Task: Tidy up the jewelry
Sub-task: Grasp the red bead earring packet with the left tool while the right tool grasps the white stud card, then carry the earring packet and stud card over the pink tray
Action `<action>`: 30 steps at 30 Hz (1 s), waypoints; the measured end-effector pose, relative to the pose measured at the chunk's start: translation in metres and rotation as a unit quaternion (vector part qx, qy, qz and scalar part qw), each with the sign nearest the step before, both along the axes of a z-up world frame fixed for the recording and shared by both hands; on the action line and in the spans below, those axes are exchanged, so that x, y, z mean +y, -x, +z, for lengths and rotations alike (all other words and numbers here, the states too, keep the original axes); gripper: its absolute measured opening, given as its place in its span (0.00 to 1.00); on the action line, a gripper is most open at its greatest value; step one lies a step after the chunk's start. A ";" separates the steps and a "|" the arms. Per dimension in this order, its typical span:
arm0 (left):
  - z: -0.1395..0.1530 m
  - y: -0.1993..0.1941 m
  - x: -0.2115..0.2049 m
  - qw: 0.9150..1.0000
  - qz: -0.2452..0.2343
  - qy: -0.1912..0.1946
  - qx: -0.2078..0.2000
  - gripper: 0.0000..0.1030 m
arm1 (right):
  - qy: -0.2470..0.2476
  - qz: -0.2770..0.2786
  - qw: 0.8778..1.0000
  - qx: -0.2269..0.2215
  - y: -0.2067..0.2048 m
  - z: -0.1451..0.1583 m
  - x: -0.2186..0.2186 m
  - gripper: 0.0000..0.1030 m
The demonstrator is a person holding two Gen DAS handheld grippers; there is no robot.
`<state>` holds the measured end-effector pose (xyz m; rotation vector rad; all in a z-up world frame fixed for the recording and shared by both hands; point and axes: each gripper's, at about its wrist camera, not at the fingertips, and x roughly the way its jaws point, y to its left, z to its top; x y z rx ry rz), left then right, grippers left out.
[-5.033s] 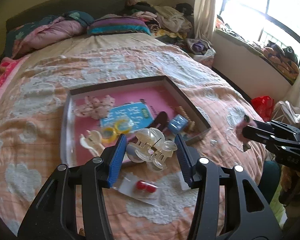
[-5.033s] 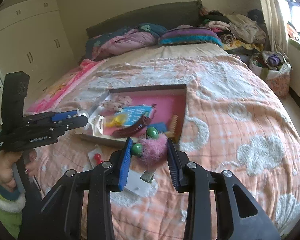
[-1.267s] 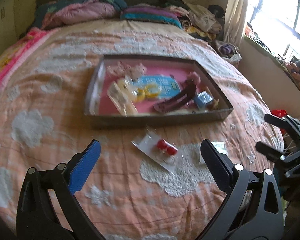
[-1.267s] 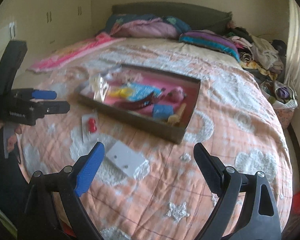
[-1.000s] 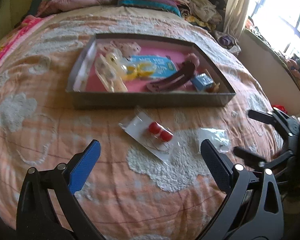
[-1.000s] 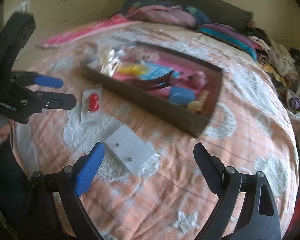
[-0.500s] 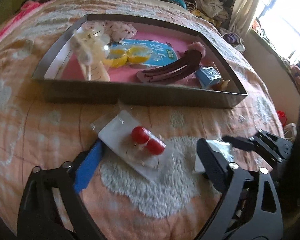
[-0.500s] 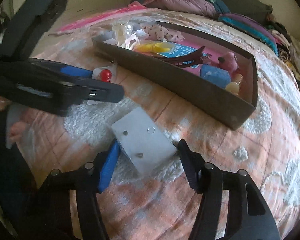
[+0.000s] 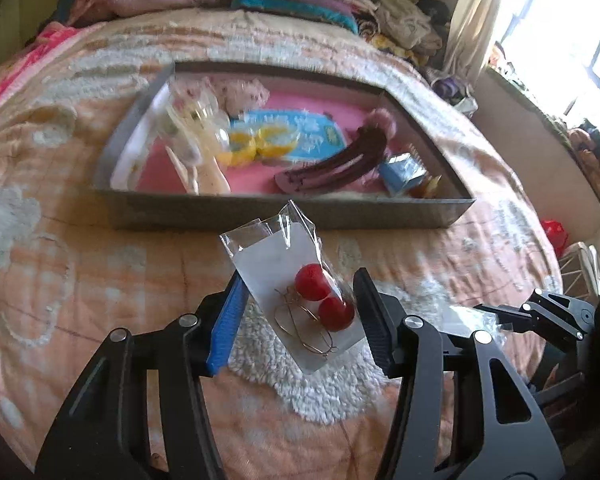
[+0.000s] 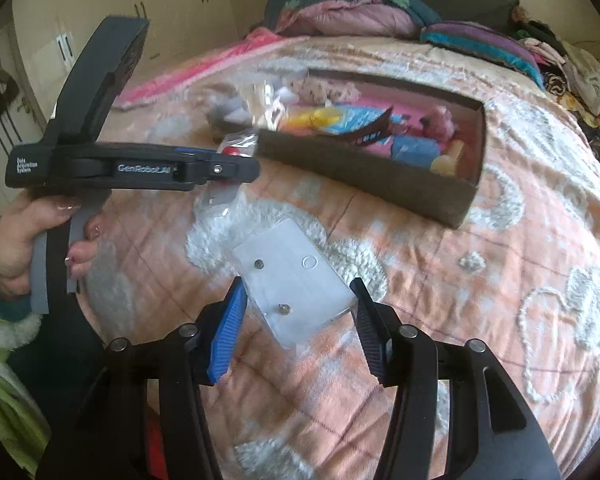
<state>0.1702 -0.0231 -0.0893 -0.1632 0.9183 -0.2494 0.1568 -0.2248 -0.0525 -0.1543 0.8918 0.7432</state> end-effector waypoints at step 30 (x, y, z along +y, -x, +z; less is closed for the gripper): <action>0.103 -0.016 0.013 0.994 -0.022 -0.002 -0.109 0.44 | -0.057 -0.096 0.987 -0.115 -0.036 0.116 -0.018 0.50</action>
